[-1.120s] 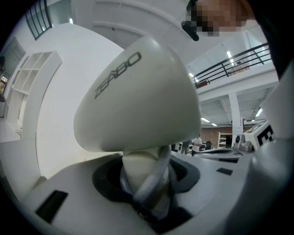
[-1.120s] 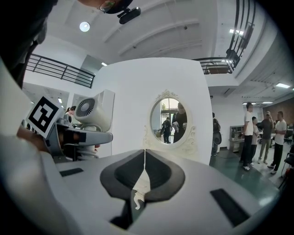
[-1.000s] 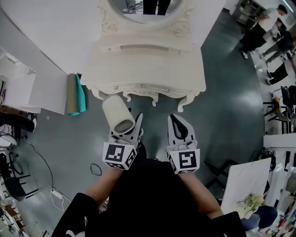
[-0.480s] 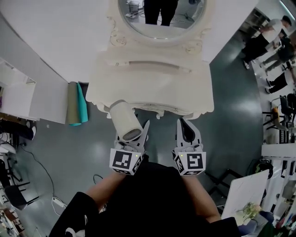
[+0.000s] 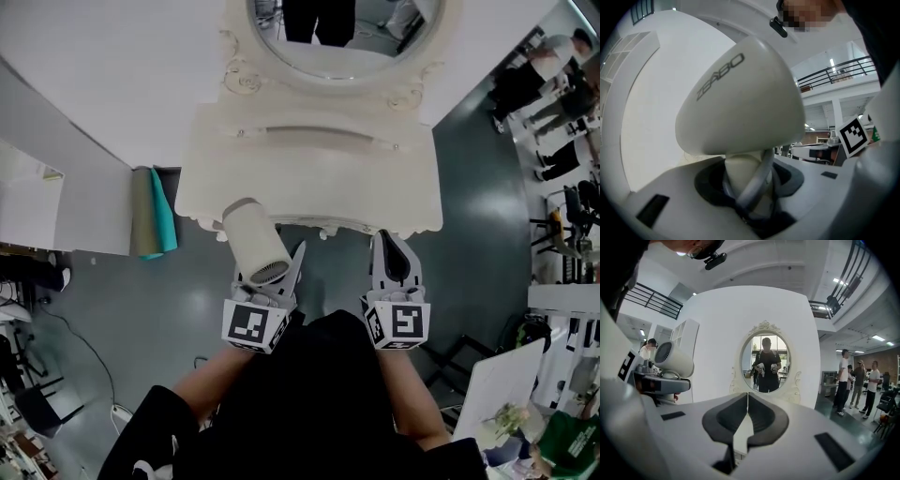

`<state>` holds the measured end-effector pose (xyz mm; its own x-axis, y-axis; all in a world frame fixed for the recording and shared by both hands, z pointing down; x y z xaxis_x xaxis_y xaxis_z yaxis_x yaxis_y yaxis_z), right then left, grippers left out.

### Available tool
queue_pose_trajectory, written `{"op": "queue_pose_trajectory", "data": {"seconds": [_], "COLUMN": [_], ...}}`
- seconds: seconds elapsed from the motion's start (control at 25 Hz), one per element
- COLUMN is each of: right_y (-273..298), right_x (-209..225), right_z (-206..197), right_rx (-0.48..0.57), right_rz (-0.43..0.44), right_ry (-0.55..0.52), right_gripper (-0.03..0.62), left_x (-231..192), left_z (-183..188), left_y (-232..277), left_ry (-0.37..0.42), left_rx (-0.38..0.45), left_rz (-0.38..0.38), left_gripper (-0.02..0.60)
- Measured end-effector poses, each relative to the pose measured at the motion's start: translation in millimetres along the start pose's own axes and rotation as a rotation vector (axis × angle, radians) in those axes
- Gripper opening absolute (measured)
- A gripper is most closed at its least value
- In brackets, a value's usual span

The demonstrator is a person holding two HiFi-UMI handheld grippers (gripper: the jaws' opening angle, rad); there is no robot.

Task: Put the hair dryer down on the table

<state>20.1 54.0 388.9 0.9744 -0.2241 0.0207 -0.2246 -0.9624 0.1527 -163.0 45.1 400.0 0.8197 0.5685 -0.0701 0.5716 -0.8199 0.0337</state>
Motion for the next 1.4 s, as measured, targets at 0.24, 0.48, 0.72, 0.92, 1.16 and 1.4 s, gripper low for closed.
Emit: {"op": "queue_pose_trajectory", "data": {"seconds": [0.24, 0.48, 0.72, 0.92, 1.16, 1.4], "right_y": [5, 5, 24, 41, 69, 98], "right_x": [-23, -32, -27, -22, -4, 16], "right_z": [-7, -8, -3, -8, -13, -6], "right_rx": [-0.015, -0.016, -0.003, -0.01, -0.011, 0.003], "right_rz": [0.034, 0.044, 0.066, 0.084, 0.109, 0.122], "right_ry": [-0.004, -0.081, -0.095, -0.071, -0.025, 0.006], "right_gripper": [0.02, 0.02, 0.02, 0.02, 0.02, 0.02], "left_x": [-5, -10, -15, -21, -24, -32], "left_z": [-14, -18, -20, -18, -25, -34], "left_y": [-3, -1, 11, 26, 60, 102], "left_ry": [0.0, -0.036, -0.021, -0.013, -0.013, -0.064], "left_rx": [-0.036, -0.038, -0.051, -0.069, -0.098, -0.145], "left_rz": [-0.009, -0.001, 0.01, 0.014, 0.012, -0.002], "left_gripper": [0.181, 0.181, 0.183, 0.183, 0.182, 0.183]}}
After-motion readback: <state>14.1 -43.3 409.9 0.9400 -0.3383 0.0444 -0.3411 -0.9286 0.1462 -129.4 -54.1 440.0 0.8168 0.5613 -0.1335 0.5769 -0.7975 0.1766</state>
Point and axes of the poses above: the fingertips, and each gripper's own axes: y forward along the fingers, x to its right, z out of its top, the point moved 3 cm from there along -y, backward along the fingers, and after that the axes turned 5 degrees about y, right-handed, at the moved point
